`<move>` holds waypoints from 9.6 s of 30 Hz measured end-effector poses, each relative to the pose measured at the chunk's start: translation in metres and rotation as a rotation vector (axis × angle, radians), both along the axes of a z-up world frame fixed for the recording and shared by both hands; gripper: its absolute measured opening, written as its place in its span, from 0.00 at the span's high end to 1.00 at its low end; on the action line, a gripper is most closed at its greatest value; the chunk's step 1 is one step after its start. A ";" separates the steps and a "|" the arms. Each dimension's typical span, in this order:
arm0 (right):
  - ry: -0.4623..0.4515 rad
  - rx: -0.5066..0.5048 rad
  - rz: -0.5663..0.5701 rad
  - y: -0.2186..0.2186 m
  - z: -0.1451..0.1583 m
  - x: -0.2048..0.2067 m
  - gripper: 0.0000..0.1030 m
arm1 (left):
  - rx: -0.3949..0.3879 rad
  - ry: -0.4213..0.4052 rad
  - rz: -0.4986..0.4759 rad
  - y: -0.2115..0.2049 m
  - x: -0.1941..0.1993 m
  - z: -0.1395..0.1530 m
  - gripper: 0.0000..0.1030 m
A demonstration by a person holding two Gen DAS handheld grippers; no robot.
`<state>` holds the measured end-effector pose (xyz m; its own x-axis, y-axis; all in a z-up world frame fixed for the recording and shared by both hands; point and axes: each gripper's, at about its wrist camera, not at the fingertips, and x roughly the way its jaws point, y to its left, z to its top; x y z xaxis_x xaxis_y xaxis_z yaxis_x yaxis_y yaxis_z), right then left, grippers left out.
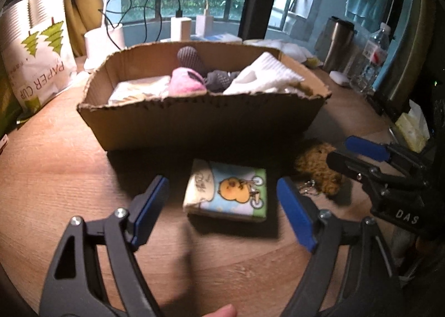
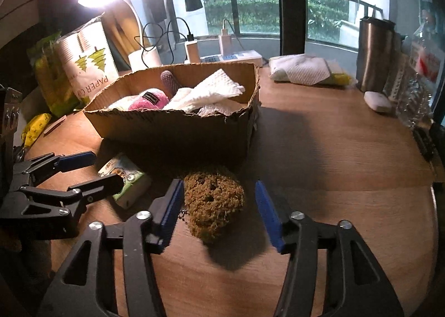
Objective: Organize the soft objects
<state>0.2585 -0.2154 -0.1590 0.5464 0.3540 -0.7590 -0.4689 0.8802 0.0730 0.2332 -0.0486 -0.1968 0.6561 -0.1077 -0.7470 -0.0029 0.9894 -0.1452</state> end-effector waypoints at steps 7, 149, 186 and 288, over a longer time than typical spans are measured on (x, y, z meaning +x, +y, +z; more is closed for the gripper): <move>0.043 -0.001 0.010 0.006 -0.014 0.012 0.43 | 0.019 0.043 -0.021 -0.004 0.014 -0.012 0.20; 0.012 -0.019 0.144 0.116 -0.002 0.110 0.61 | 0.035 -0.093 0.036 0.083 0.090 0.026 0.35; -0.067 -0.025 0.124 0.103 0.035 0.072 0.44 | 0.048 -0.167 0.073 0.079 0.049 0.067 0.25; -0.585 0.116 -0.068 0.001 0.235 -0.181 0.20 | 0.080 -0.667 0.055 0.027 -0.201 0.238 0.01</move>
